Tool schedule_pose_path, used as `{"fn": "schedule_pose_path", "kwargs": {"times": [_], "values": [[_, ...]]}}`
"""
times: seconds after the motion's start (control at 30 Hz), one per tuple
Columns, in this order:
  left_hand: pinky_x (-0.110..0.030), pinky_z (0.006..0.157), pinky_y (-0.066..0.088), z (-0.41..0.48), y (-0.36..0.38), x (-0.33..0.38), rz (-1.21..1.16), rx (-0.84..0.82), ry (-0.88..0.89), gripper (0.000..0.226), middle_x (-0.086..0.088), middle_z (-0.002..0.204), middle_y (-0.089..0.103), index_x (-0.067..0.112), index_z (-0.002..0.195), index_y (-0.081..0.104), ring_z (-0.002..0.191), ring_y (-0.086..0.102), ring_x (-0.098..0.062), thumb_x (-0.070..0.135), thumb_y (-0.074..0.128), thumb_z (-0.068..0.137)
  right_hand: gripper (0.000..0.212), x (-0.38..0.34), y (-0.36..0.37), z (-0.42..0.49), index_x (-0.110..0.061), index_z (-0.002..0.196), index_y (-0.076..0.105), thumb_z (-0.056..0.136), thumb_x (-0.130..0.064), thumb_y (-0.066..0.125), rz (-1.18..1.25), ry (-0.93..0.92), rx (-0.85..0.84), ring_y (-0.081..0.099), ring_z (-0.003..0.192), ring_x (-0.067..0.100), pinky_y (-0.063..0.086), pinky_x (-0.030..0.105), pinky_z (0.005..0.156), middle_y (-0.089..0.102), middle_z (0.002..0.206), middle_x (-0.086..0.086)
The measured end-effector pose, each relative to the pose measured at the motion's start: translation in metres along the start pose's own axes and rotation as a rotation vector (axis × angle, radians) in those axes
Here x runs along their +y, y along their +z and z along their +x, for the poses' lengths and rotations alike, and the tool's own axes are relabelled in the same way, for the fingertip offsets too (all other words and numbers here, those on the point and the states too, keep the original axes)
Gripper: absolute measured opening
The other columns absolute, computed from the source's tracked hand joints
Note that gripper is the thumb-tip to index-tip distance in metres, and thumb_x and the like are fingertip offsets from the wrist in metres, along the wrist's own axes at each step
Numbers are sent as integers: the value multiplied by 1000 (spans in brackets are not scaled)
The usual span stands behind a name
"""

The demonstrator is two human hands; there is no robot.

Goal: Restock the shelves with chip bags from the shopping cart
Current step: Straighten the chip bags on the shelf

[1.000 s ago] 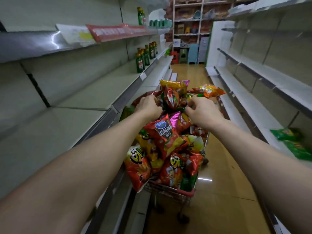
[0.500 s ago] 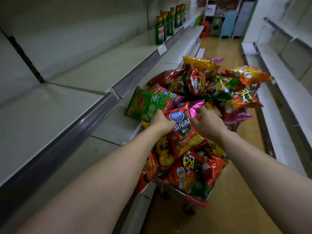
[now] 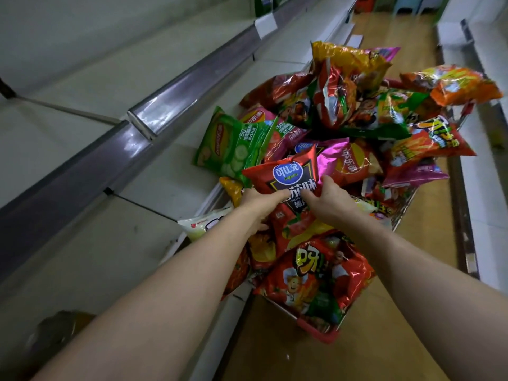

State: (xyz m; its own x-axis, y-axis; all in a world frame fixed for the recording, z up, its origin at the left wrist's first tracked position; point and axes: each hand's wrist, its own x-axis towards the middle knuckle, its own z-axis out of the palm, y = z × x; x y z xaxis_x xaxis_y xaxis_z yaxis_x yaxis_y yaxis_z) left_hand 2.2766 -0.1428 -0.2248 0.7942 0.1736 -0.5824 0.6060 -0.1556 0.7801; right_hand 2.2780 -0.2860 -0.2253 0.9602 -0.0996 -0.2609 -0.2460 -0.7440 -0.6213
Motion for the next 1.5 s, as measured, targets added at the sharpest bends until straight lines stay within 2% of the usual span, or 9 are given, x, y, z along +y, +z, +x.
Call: {"fn": "schedule_pose_path", "kwargs": {"times": [0.3, 0.37, 0.47, 0.67, 0.83, 0.93, 1.17, 1.4, 1.5], "values": [[-27, 64, 49, -15, 3, 19, -116, -137, 110, 24, -3, 83, 69, 15, 89, 64, 71, 63, -16, 27, 81, 76, 46, -10, -28, -23, -12, 122, 52, 92, -47, 54, 143, -54, 105, 60, 105, 27, 49, 46, 92, 63, 116, 6], [-27, 59, 51, -27, 1, 33, -166, -182, 133, 31, -5, 85, 71, 14, 97, 66, 72, 67, -19, 29, 82, 74, 48, -17, -45, -36, -14, 121, 53, 91, -51, 53, 198, -64, 155, 60, 105, 27, 49, 47, 93, 63, 115, 5], [-40, 72, 59, -50, 3, 54, -258, -285, 254, 53, -10, 104, 73, 14, 122, 63, 86, 71, -26, 28, 81, 75, 54, -30, -73, -57, -15, 117, 58, 89, -60, 49, 226, -47, 295, 60, 106, 29, 49, 47, 92, 65, 113, 5], [-47, 80, 58, -110, 3, 86, -282, -496, 403, 82, -13, 106, 73, 15, 125, 62, 92, 71, -29, 44, 91, 53, 59, -44, -126, -116, -15, 101, 65, 86, -69, 47, 425, -15, 432, 61, 93, 21, 46, 32, 82, 66, 99, 1], [-45, 90, 55, -158, 8, 95, -240, -680, 524, 62, -15, 114, 70, 13, 125, 63, 105, 67, -32, 40, 80, 72, 98, -46, -152, -168, -15, 119, 64, 54, -88, 55, 596, -15, 425, 69, 93, 20, 52, 40, 94, 72, 105, 1], [-38, 83, 57, -185, 17, 99, -202, -756, 560, 51, -13, 111, 71, 13, 124, 64, 98, 70, -28, 47, 65, 87, 84, -42, -167, -204, -17, 113, 67, 61, -83, 59, 590, -28, 476, 71, 87, 15, 54, 34, 88, 73, 99, -3], [-43, 92, 54, -266, 67, 110, -84, -820, 639, 94, -9, 108, 73, 16, 125, 62, 96, 71, -26, 79, 69, 56, 59, -9, -210, -290, -17, 106, 67, 78, -69, 60, 636, -11, 762, 70, 86, 15, 54, 31, 85, 72, 97, -2], [-24, 66, 59, -378, 129, 99, 23, -973, 737, 48, 0, 74, 75, 20, 110, 67, 66, 72, -11, 61, 55, 88, 58, 38, -263, -400, -14, 109, 66, 89, -65, 48, 537, 52, 1004, 66, 85, 15, 50, 30, 84, 69, 91, -2], [-42, 88, 57, -434, 160, 87, 36, -1088, 717, 65, -8, 99, 75, 17, 122, 64, 91, 73, -25, 68, 57, 82, 59, 61, -285, -455, -12, 111, 67, 88, -64, 51, 522, 79, 1129, 67, 94, 20, 51, 35, 92, 71, 101, 3]]}}
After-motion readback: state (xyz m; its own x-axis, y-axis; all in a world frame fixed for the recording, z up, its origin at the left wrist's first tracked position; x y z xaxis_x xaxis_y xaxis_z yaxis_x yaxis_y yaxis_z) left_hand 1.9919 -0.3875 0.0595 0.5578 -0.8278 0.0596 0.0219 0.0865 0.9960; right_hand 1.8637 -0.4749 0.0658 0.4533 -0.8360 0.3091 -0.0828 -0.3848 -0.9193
